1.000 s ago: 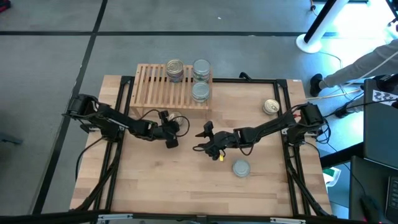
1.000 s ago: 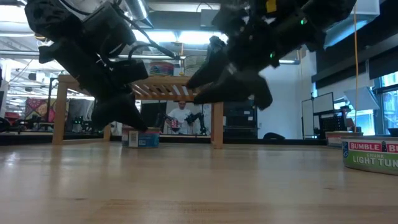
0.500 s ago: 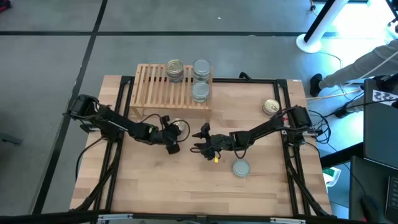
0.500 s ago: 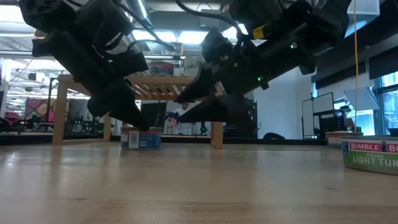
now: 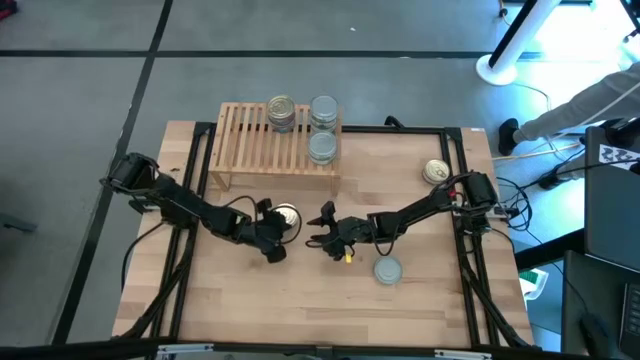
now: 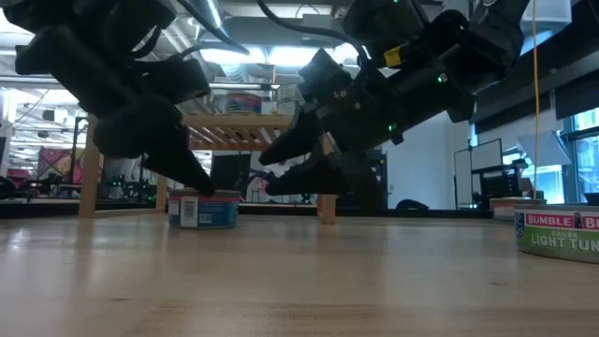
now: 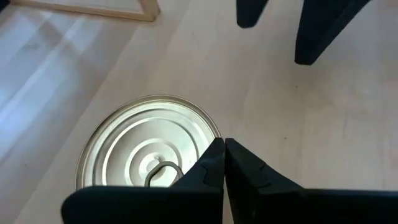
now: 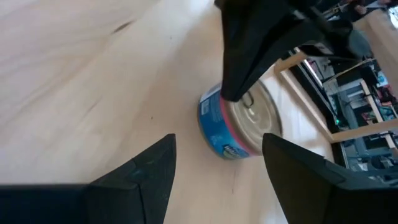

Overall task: Stack canned seafood by type on shelf
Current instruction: Put the blue tuna can on the shelf and align it with the other stacked blue tuna cans

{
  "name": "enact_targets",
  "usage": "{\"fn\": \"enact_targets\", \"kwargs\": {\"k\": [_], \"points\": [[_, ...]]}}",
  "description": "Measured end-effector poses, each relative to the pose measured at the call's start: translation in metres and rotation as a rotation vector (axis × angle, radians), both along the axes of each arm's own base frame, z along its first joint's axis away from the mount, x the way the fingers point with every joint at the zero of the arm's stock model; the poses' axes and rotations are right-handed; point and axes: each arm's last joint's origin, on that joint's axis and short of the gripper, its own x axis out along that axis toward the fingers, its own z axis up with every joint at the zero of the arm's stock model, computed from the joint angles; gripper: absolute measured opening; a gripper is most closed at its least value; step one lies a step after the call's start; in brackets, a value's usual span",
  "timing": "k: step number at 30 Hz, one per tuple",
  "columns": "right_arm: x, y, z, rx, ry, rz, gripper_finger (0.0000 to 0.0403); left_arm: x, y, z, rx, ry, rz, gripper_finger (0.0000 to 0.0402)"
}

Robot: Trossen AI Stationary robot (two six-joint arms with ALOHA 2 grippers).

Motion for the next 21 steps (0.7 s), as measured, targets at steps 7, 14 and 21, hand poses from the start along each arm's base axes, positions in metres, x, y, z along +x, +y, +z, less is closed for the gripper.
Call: {"fn": "enact_targets", "kwargs": {"k": [7, 14, 21], "points": [[0.0007, 0.0006, 0.0013, 0.01, -0.013, 0.015, 0.0237, -0.0013, -0.0048, 0.0, -0.009, 0.003, -0.025, 0.0026], [0.0005, 0.0006, 0.0009, 0.01, -0.009, 0.015, 0.0237, -0.0014, -0.0051, -0.0001, -0.011, 0.008, -0.035, 0.0063], [0.0005, 0.0006, 0.0009, 0.009, -0.009, 0.015, 0.0237, -0.0014, -0.0053, -0.0002, 0.008, 0.023, -0.063, 0.008]]}}
